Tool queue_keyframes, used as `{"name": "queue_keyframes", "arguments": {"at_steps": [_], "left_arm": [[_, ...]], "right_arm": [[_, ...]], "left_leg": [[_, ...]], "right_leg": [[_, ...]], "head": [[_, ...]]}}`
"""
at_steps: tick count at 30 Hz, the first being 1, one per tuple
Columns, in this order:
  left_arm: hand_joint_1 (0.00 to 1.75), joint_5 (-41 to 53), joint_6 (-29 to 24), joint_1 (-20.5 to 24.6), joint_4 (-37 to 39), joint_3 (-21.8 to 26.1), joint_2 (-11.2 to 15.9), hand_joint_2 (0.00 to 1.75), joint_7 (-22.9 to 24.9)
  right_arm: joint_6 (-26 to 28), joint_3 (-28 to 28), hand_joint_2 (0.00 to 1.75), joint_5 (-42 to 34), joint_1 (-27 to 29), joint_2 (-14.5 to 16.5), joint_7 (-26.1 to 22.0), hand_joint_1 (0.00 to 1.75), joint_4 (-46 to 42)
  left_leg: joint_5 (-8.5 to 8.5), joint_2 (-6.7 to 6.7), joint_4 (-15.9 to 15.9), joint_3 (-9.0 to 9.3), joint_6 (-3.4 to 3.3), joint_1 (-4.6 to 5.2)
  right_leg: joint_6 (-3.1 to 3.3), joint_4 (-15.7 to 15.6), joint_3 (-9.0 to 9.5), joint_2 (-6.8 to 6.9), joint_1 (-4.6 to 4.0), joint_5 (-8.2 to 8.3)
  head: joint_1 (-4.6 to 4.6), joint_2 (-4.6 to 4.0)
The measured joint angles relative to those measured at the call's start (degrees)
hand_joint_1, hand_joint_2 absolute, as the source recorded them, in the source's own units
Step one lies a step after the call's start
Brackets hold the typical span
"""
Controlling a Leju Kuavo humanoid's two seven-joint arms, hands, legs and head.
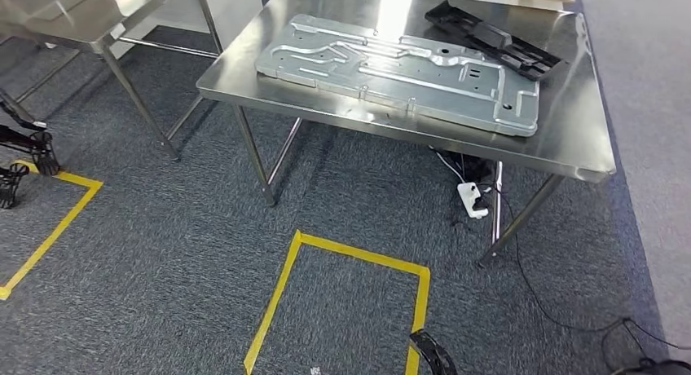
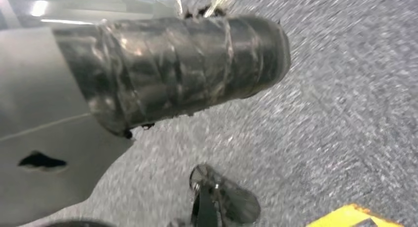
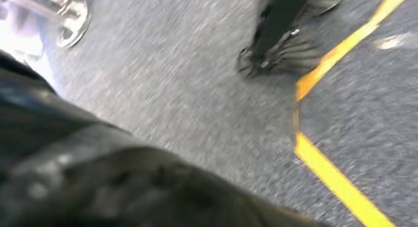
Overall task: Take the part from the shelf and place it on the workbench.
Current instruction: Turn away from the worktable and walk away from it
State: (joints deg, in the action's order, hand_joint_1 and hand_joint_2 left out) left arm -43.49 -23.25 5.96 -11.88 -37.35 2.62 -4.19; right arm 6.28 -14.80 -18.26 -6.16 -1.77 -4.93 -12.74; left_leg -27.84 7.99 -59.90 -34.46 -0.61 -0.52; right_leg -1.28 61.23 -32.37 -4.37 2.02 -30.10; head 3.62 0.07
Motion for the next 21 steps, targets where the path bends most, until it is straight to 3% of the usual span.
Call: {"name": "queue_keyframes", "arguments": {"at_steps": [1, 2, 5, 7, 8, 10, 12, 14, 15, 16, 18, 20, 21], "left_arm": [[0.0, 0.0, -0.1, -0.2, 0.0, 0.0, 0.0, 0.0, 0.1], [0.0, 0.0, -0.1, -0.3, 0.0, 0.0, -0.1, 0.0, 0.3], [0.0, 0.0, -0.2, 0.0, 0.0, 0.0, -0.1, 0.0, 0.6], [0.0, 0.0, -0.2, 0.0, 0.0, 0.0, -0.1, 0.0, 0.7], [0.0, 0.0, -0.2, 0.0, 0.0, 0.0, -0.1, 0.0, 0.8], [0.0, 0.0, -0.2, -0.2, 0.0, 0.0, -0.1, 0.0, 1.1], [0.0, 0.0, -0.3, -0.1, 0.0, 0.0, 0.0, 0.0, 1.5], [0.0, 0.0, -0.4, 0.1, 0.0, 0.0, 0.1, 0.0, 1.7], [0.0, 0.0, -0.5, 0.0, 0.0, 0.0, 0.2, 0.0, 1.7], [0.0, 0.0, -0.5, 0.0, 0.0, 0.0, 0.2, 0.0, 1.7], [0.0, -0.1, -0.6, -0.2, 0.0, 0.0, 0.2, 0.0, 1.9], [0.0, -0.2, -0.6, -0.1, 0.0, 0.0, 0.1, 0.0, 2.0], [0.0, -0.2, -0.6, 0.0, 0.0, 0.0, 0.1, 0.0, 2.0]], "right_arm": [[0.2, -0.2, 0.0, 0.2, -0.1, 0.0, 0.1, 0.0, 0.0], [0.4, -0.4, 0.0, 0.3, -0.1, 0.0, 0.2, 0.0, 0.0], [0.7, -0.8, 0.0, 0.7, -0.1, 0.1, 0.5, 0.0, 0.0], [0.8, -1.1, 0.0, 0.9, 0.0, 0.0, 0.6, 0.0, 0.0], [0.9, -1.1, 0.0, 0.9, -0.1, 0.0, 0.6, 0.0, 0.1], [1.1, -1.3, 0.0, 1.0, -0.2, 0.0, 0.7, 0.0, 0.1], [1.4, -1.4, 0.0, 1.0, -0.4, 0.1, 0.7, 0.0, 0.1], [1.6, -1.6, 0.0, 1.0, -0.4, 0.2, 0.7, 0.0, 0.1], [1.6, -1.7, 0.0, 1.0, -0.5, 0.2, 0.8, 0.0, 0.1], [1.6, -1.8, 0.0, 1.0, -0.6, 0.2, 0.8, 0.0, 0.0], [1.6, -1.9, 0.0, 1.0, -0.7, 0.2, 0.8, 0.0, 0.0], [1.6, -2.1, 0.0, 1.0, -0.6, 0.1, 0.8, 0.0, 0.0], [1.6, -2.1, 0.0, 1.0, -0.6, 0.1, 0.8, 0.0, 0.0]], "left_leg": [[0.01, -0.16, -0.1, -0.26, 0.24, -0.06], [-0.38, -1.29, -0.9, -0.74, 0.46, 0.01], [-4.03, -6.46, -9.0, -4.97, 0.95, 0.21], [-5.61, -7.41, -14.8, -8.19, 0.9, 0.18], [-5.06, -7.58, -15.2, -8.59, 0.68, 0.22], [-1.61, -8.21, -10.2, -6.24, -0.33, 0.59], [0.75, -10.65, -3.2, -2.65, -1.88, 1.5], [0.88, -12.07, -0.3, -1.13, -2.86, 2.28], [1.02, -11.63, 0.3, -0.9, -3.02, 2.44], [1.34, -10.85, 1.0, -0.48, -3.04, 2.16], [2.05, -9.63, 2.8, 0.69, -2.97, 1.59], [2.42, -8.4, 3.7, 1.32, -2.97, 1.27], [2.45, -7.6, 3.8, 1.31, -3.04, 1.22]], "right_leg": [[0.4, -0.1, 0.15, 0.84, -0.02, 0.04], [0.79, -0.2, 0.31, 1.62, 0.0, 0.11], [1.55, -0.3, 0.57, 4.05, -0.29, 0.04], [1.86, -0.3, 0.68, 5.79, -0.67, -0.18], [1.97, -0.3, 0.78, 6.6, -0.87, -0.31], [2.13, -0.4, 1.19, 8.05, -1.34, -0.62], [2.09, -0.8, 1.8, 9.33, -1.7, -0.9], [1.74, -1.4, 2.34, 10.65, -1.82, -0.98], [1.49, -1.8, 2.69, 11.36, -1.91, -0.98], [1.21, -2.1, 3.0, 11.57, -1.84, -1.04], [0.73, -1.0, 2.95, 9.28, -1.8, -2.09], [0.34, 4.5, 0.36, 5.78, -1.57, -4.84], [0.16, 8.1, -1.62, 4.96, -1.41, -6.28]], "head": [[-0.03, 0.0], [-0.14, -0.01], [-0.49, -0.02], [-0.5, -0.02], [-0.5, -0.02], [-0.5, -0.02], [-0.49, -0.02], [-0.46, -0.02], [-0.47, -0.02], [-0.45, -0.02], [-0.4, -0.02], [-0.3, -0.03], [-0.31, -0.03]]}}
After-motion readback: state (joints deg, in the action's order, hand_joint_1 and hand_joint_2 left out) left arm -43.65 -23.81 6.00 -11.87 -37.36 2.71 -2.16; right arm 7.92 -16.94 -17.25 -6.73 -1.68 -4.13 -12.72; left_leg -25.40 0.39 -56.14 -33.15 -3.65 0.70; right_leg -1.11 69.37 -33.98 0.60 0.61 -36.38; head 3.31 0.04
